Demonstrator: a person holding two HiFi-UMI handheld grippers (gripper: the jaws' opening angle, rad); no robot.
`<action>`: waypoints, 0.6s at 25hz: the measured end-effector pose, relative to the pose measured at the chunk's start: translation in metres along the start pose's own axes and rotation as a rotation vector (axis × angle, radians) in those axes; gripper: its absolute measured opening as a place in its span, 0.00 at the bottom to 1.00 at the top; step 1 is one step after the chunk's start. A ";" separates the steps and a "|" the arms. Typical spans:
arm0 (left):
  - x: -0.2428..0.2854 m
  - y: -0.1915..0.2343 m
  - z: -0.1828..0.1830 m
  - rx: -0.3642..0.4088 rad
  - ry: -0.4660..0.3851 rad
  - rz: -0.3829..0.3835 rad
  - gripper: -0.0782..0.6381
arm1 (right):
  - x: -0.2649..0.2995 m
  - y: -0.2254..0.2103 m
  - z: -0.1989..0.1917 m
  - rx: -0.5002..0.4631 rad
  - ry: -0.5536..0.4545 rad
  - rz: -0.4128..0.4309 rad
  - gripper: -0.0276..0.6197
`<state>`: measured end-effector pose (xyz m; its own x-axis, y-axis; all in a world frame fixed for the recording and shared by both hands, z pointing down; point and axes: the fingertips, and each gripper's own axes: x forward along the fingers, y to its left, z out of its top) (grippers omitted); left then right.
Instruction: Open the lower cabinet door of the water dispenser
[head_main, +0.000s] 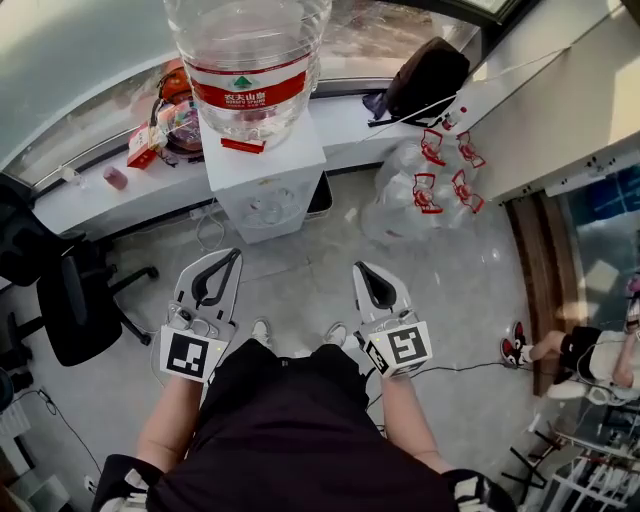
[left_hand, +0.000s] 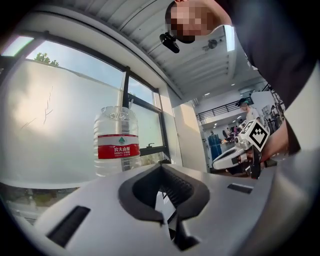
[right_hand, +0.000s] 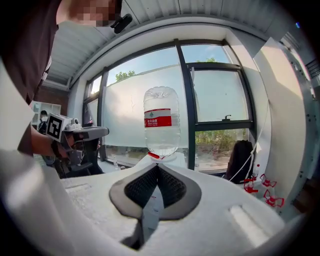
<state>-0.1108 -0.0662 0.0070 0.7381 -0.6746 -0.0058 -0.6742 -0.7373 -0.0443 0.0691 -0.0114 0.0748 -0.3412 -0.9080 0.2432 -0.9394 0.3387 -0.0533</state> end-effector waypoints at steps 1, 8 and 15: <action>0.004 -0.001 -0.002 -0.001 0.007 0.019 0.12 | 0.005 -0.006 -0.002 -0.014 0.008 0.029 0.05; 0.038 -0.001 -0.035 0.016 0.035 0.108 0.12 | 0.045 -0.041 -0.035 -0.088 0.058 0.172 0.05; 0.053 0.001 -0.110 -0.020 0.050 0.096 0.12 | 0.089 -0.053 -0.083 -0.125 0.056 0.212 0.05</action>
<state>-0.0754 -0.1064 0.1160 0.6680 -0.7430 0.0410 -0.7427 -0.6692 -0.0257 0.0917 -0.0899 0.1800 -0.5248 -0.7993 0.2926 -0.8342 0.5514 0.0101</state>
